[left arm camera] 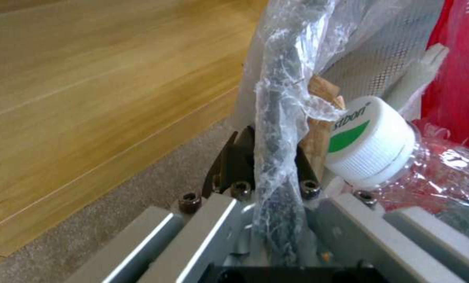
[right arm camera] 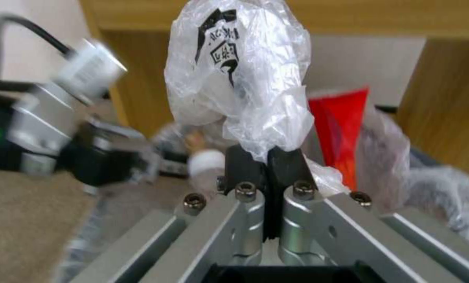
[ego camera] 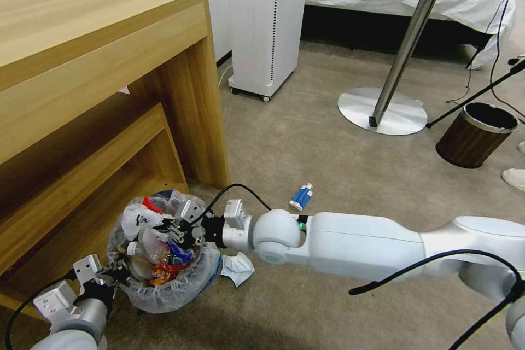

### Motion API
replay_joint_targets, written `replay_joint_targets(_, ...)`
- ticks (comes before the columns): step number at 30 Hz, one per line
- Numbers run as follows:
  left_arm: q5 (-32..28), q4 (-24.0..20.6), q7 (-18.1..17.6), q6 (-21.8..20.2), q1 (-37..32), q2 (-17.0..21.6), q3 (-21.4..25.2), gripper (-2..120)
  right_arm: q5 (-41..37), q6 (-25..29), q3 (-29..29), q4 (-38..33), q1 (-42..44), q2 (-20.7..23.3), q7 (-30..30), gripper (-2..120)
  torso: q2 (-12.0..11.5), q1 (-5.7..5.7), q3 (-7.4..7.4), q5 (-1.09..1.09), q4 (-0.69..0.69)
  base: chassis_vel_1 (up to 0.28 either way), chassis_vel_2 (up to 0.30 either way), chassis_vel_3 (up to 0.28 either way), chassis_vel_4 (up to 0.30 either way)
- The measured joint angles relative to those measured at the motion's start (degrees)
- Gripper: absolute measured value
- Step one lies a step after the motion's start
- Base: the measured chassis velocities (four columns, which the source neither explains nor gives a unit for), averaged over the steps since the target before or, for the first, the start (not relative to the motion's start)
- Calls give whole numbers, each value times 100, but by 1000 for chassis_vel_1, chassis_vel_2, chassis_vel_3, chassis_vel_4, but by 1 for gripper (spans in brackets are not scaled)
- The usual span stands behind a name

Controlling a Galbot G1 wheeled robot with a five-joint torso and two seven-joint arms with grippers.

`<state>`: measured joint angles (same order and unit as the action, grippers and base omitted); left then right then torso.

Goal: Pick up the trash bin and place the garbage on the floor into it.

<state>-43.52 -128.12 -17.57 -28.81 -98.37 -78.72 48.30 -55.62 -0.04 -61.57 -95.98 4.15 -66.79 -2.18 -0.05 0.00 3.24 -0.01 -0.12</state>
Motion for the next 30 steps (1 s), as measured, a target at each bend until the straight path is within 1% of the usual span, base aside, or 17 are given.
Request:
replay_joint_targets(2,-5,2,15,11,-14,4,-9,1,3,7,-59,345,29,-174,3,0,0,0,0,0,0,0,0,0,0)
replay_joint_targets(9,-8,2,23,25,-29,5,-10,1,-10,-51,-141,637,79,-348,46,0,0,0,0,0,0,0,0,0,0)
replay_joint_targets(10,-8,-8,24,26,-32,-2,-11,1,-21,-123,-170,713,88,-409,90,0,0,0,0,0,0,0,0,0,0)
replay_joint_targets(21,35,-25,60,66,-63,-71,-30,1,-46,-470,-253,900,84,-605,384,0,0,0,0,0,0,0,0,0,0)
replay_joint_targets(26,51,-26,75,79,-67,-82,-31,1,-79,-602,-255,755,84,-557,488,0,0,0,0,0,0,0,0,0,0)
replay_joint_targets(28,51,-26,78,81,-59,-81,-32,1,-100,-609,-255,609,84,-475,502,8,0,0,0,1,0,0,0,0,0)
replay_joint_targets(29,51,-26,78,81,-59,-81,-32,1,-100,-609,-255,609,84,-475,502,8,0,0,0,1,0,0,0,0,0)
replay_joint_targets(30,56,-26,78,81,-57,-83,-34,1,-105,-609,-253,547,85,-439,503,13,0,0,0,1,0,0,0,0,0)
